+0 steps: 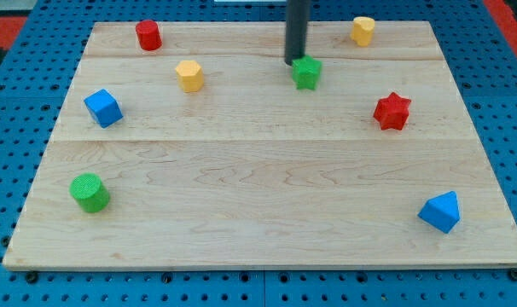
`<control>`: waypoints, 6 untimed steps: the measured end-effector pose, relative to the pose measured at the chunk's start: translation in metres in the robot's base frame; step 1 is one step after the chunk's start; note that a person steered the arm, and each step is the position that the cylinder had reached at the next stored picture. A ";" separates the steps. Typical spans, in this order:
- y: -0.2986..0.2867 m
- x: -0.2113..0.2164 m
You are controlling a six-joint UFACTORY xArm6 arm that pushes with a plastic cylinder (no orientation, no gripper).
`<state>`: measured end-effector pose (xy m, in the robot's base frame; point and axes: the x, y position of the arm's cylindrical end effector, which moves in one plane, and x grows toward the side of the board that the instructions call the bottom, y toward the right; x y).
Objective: Push the red star right a bit
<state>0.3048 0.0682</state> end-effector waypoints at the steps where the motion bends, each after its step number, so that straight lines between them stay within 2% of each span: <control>1: -0.002 0.008; 2: -0.012 0.058; 3: 0.049 0.114; 4: 0.061 0.128; 6: 0.140 0.092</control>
